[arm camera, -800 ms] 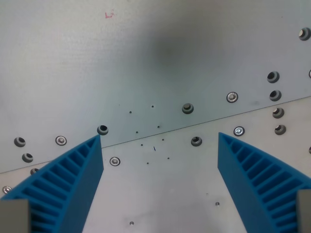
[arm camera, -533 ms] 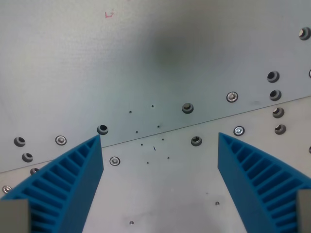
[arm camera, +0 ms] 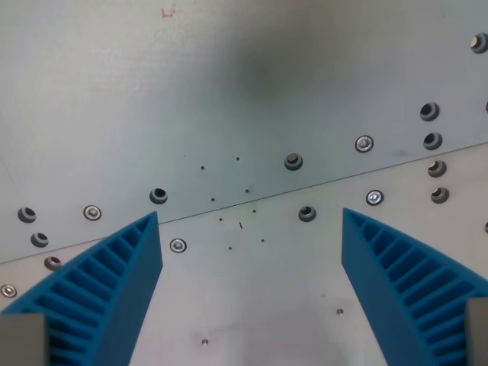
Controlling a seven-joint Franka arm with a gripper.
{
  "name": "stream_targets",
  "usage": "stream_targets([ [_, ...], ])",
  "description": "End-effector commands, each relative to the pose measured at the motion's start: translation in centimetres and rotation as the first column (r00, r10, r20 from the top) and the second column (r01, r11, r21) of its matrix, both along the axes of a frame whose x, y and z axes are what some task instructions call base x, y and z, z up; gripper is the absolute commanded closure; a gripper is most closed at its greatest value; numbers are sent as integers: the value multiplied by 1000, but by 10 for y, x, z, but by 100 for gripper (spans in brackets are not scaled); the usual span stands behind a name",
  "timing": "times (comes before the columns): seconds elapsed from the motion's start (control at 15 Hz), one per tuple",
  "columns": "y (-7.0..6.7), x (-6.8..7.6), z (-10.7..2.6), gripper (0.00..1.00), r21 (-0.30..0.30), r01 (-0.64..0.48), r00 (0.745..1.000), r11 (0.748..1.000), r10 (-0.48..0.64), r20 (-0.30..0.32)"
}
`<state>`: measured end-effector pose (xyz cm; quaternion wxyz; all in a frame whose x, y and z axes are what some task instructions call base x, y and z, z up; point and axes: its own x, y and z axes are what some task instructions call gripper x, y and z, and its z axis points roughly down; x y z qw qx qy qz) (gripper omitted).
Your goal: Rotate around base positive y
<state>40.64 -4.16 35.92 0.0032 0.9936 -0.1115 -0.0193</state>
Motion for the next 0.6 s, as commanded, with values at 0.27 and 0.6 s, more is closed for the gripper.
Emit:
stream_targets([
  [0.27, 0, 3, 7, 0, -3, 0, 988, 1000, -1, -157],
  [0.6, 0, 3, 7, 0, -3, 1, 977, 1000, -1, -214],
])
